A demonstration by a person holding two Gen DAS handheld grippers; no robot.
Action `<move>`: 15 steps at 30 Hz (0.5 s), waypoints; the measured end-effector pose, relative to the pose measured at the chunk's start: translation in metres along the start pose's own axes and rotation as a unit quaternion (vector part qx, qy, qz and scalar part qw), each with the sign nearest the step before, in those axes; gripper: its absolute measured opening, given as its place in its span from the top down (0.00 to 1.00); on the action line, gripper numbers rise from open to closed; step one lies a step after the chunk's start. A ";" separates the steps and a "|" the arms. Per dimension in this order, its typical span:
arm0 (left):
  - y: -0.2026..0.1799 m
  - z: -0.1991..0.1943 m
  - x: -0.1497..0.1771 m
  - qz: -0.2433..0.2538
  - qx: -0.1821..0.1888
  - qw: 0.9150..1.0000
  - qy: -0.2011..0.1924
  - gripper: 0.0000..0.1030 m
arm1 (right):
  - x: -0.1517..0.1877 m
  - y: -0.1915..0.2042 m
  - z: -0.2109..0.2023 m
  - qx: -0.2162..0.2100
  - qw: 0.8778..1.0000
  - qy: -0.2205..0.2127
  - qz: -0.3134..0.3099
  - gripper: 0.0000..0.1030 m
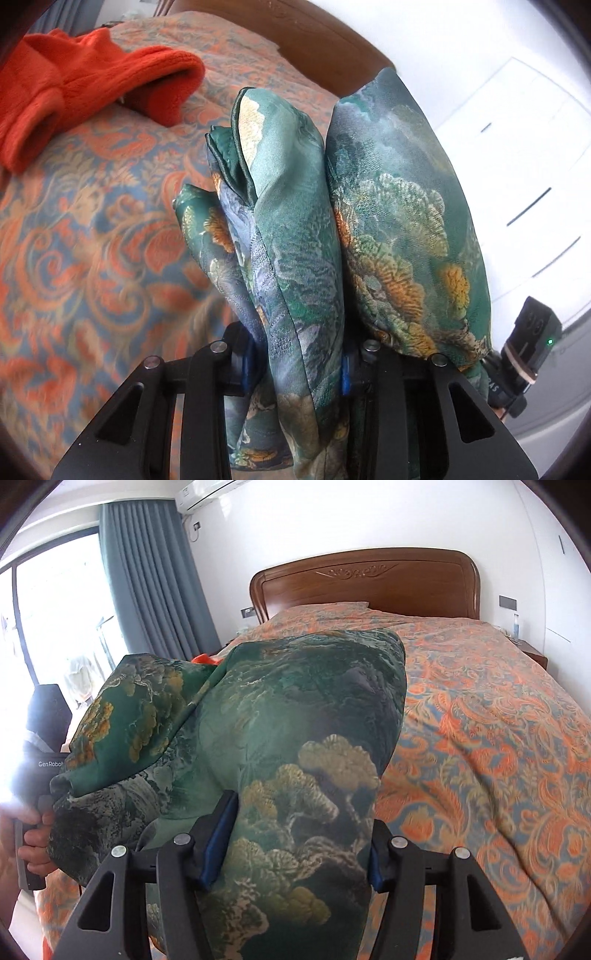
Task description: Fold large clothes
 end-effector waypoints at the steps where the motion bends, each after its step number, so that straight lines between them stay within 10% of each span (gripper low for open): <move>1: 0.002 0.020 -0.005 -0.002 -0.010 1.000 0.005 0.62 | -0.004 -0.010 0.011 0.000 1.000 0.001 0.005 0.42; 5: 0.036 0.065 0.016 -0.038 -0.067 0.996 0.050 0.47 | 0.008 -0.058 0.059 -0.001 0.997 0.033 0.072 0.34; 7: 0.044 0.061 0.023 -0.062 -0.040 0.997 0.038 0.39 | 0.031 -0.084 0.080 0.009 0.989 0.068 0.133 0.26; 12: 0.034 -0.009 0.043 -0.018 -0.043 0.998 -0.044 0.17 | 0.042 -0.097 0.045 -0.056 0.977 0.028 0.205 0.10; 15: 0.012 -0.071 0.070 0.064 -0.112 0.983 -0.133 0.05 | 0.045 -0.092 0.006 -0.042 0.982 0.013 0.186 0.07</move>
Point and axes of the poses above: each gripper's, at about its wrist camera, not at the fingertips, and z roughly the way its jaws point, y to its left, x to its underside, the point moved 4 cm from there along z, roughly the way its jaws point, and after that the axes turned 7 degrees about -x, right-handed, at the moved point
